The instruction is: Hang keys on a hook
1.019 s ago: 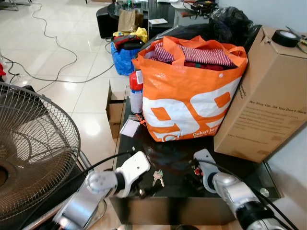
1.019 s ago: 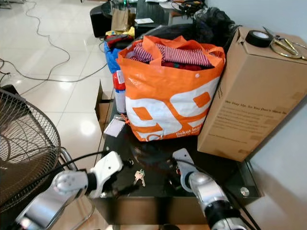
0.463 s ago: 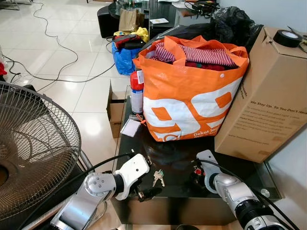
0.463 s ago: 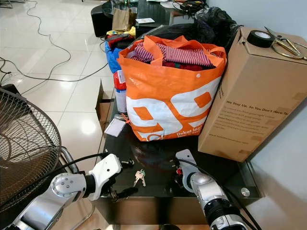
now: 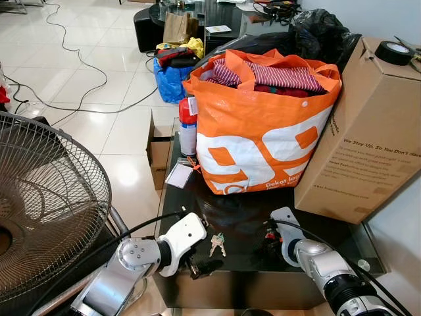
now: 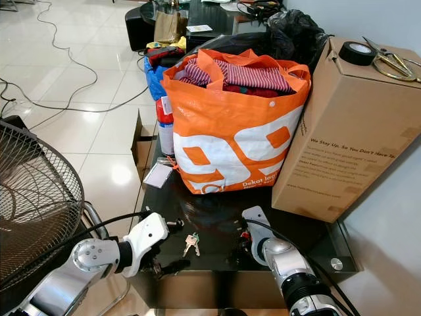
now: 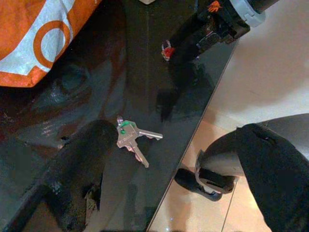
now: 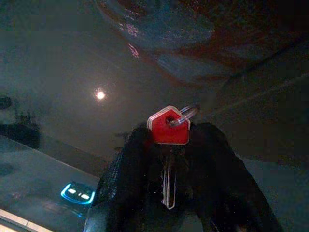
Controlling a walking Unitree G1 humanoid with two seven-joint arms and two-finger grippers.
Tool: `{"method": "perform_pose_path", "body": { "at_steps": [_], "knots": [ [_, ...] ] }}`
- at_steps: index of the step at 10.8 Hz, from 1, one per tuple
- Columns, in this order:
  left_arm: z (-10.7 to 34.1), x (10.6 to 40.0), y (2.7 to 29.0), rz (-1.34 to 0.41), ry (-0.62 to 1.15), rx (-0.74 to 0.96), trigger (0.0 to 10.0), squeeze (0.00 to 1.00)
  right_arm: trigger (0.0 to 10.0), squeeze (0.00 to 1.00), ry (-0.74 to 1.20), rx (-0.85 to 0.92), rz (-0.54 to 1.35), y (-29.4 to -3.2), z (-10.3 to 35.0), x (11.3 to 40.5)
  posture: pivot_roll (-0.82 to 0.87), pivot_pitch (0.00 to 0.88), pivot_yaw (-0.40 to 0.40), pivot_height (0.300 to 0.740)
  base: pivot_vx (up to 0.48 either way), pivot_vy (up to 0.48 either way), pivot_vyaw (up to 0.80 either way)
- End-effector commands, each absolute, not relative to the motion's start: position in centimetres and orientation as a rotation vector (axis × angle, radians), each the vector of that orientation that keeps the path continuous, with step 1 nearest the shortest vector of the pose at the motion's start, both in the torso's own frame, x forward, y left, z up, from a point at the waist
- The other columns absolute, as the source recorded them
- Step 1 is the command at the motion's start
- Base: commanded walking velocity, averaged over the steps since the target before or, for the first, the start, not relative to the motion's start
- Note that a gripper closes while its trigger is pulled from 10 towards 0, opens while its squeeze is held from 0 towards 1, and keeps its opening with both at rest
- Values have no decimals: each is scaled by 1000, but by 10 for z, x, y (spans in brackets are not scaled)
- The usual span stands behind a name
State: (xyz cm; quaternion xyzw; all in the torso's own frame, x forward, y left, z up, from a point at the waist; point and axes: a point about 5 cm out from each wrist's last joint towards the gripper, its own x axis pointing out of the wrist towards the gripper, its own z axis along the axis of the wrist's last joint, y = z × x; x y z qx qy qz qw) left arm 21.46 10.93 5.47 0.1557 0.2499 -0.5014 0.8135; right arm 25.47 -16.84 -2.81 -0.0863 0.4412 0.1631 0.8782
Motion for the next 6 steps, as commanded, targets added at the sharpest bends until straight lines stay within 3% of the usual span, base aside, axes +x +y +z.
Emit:
{"method": "perform_pose_path", "body": {
  "at_steps": [1,3,6],
  "knots": [
    [58,215,106,-1091,524,334,10000,51,588,0,954,-191,321,-177,-31,252,-235,0,-23,740,0,0,0],
    [58,215,105,-1098,527,331,10000,51,0,0,960,-194,316,-178,-31,251,-239,0,-22,740,0,0,0],
    [57,214,102,-1106,529,329,10000,47,0,0,957,-187,306,-181,-31,250,-245,0,-19,740,0,0,0]
  ]
}}
